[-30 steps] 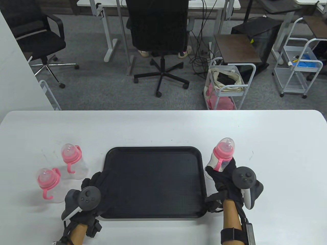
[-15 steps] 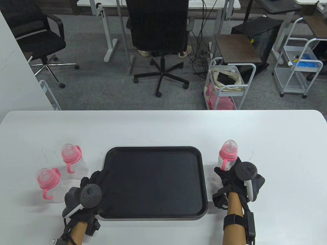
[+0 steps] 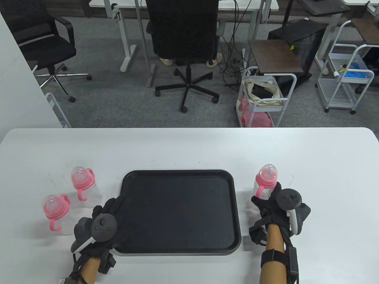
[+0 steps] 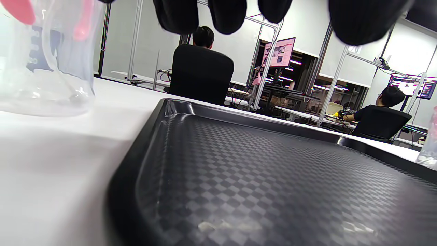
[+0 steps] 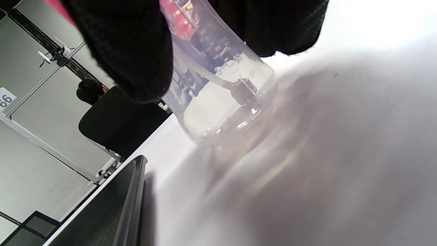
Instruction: Assemble baby bottles from components
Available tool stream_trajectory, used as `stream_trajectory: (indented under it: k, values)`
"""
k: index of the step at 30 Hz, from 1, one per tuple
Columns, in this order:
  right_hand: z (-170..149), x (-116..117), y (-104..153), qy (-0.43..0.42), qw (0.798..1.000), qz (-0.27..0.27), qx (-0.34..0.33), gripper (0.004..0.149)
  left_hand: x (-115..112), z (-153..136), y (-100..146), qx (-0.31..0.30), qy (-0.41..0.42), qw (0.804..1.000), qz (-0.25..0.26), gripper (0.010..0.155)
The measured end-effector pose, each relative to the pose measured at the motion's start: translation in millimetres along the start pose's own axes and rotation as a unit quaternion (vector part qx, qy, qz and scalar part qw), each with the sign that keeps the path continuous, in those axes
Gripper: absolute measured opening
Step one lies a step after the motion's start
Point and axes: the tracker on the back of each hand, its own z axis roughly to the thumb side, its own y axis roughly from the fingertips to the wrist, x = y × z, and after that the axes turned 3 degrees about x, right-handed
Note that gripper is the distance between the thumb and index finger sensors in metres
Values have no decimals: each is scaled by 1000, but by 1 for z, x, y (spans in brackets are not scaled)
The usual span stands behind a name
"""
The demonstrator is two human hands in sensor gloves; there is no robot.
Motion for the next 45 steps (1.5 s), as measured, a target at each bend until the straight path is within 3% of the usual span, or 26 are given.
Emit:
stream_trajectory:
  k: [15, 22, 27, 31, 35, 41, 45]
  values:
    - [10, -22, 41, 30, 1000, 3, 6, 102, -4, -3, 3, 3, 8, 1000, -10, 80]
    - [26, -40, 82, 60, 996, -21, -65, 97, -5, -3, 4, 9, 9, 1000, -13, 82]
    - [52, -41, 118, 120, 975, -90, -162, 87, -5, -3, 5, 14, 7, 1000, -10, 86]
    - [79, -27, 137, 156, 953, -101, -241, 82, -5, 0, 6, 14, 5, 1000, -5, 89]
    - [108, 7, 147, 171, 937, -71, -298, 78, -4, 6, 8, 11, -8, 1000, 2, 91]
    - [124, 63, 139, 225, 921, -23, -317, 75, -6, 9, 9, 10, -20, 1000, 4, 94]
    - [115, 82, 133, 245, 916, -15, -317, 76, -9, 10, 8, 13, -29, 1000, 2, 95]
